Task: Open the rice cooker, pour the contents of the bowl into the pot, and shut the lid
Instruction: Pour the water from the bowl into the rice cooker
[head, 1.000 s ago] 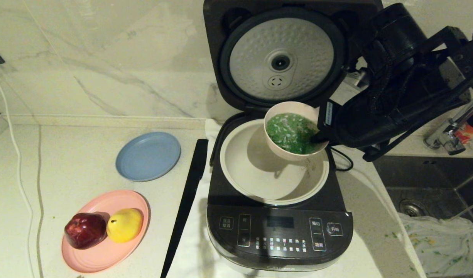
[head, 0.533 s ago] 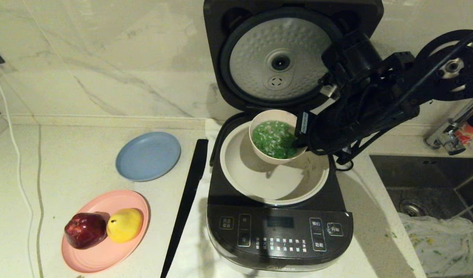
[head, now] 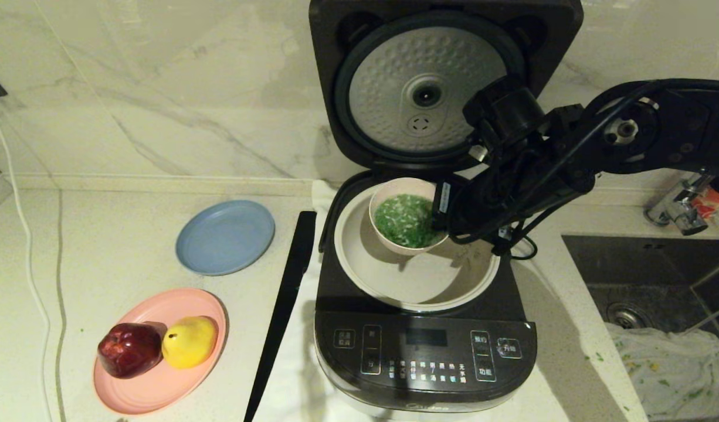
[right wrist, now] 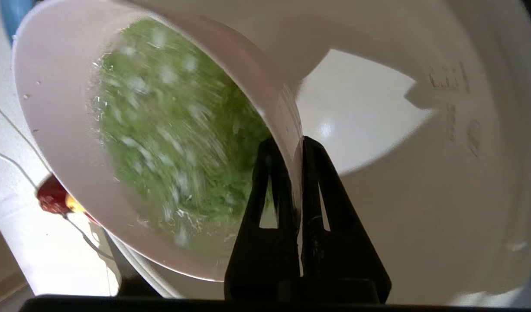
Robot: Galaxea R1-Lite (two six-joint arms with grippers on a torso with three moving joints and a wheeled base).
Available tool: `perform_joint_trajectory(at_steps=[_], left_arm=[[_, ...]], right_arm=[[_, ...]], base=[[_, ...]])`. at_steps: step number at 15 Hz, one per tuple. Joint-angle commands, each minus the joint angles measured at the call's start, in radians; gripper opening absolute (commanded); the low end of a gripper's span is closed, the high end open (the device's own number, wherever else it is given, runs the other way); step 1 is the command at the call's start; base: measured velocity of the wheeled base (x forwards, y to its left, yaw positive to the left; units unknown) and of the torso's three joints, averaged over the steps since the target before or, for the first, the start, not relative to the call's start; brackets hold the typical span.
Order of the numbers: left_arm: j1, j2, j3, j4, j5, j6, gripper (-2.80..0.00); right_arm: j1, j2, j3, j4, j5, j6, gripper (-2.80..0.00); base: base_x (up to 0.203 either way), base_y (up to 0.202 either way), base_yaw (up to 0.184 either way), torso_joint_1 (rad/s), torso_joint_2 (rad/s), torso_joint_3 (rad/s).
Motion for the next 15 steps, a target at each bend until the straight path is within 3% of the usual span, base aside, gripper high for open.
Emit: perform_joint_trajectory(at_steps=[1, 4, 6, 9, 11, 15], left_arm=[[0.000, -0.001, 0.000, 0.000, 0.000, 0.001, -2.80], [0.000, -0.002, 0.000, 0.000, 0.000, 0.000, -2.80], [0.000, -0.002, 0.000, 0.000, -0.001, 0.000, -2.80], [0.000, -0.001, 0.000, 0.000, -0.001, 0.000, -2.80], [0.000, -0.002, 0.000, 0.000, -0.001, 0.000, -2.80], [0.000, -0.001, 0.000, 0.000, -0.001, 0.000, -2.80]], right_arm=[[-0.008, 0.004, 0.010, -0.016, -0.007, 0.003, -2.80], [-0.007, 0.002, 0.040, -0.052, -0.096, -0.025, -2.80], [-0.001, -0.022, 0.109, -0.158, -0.123, -0.047, -2.80], [0.001, -0.074, 0.311, -0.408, -0.164, -0.104, -2.80], [0.003, -0.112, 0.457, -0.657, -0.183, -0.155, -2.80], [0.010, -0.165, 0.641, -0.973, -0.289, -0.342, -2.80]], base=[[0.000, 0.000, 0.000, 0.000, 0.00, 0.000], [0.000, 0.000, 0.000, 0.000, 0.00, 0.000], [0.000, 0.000, 0.000, 0.000, 0.00, 0.000], [0.000, 0.000, 0.000, 0.000, 0.00, 0.000], [0.000, 0.000, 0.000, 0.000, 0.00, 0.000], [0.000, 0.000, 0.000, 0.000, 0.00, 0.000]])
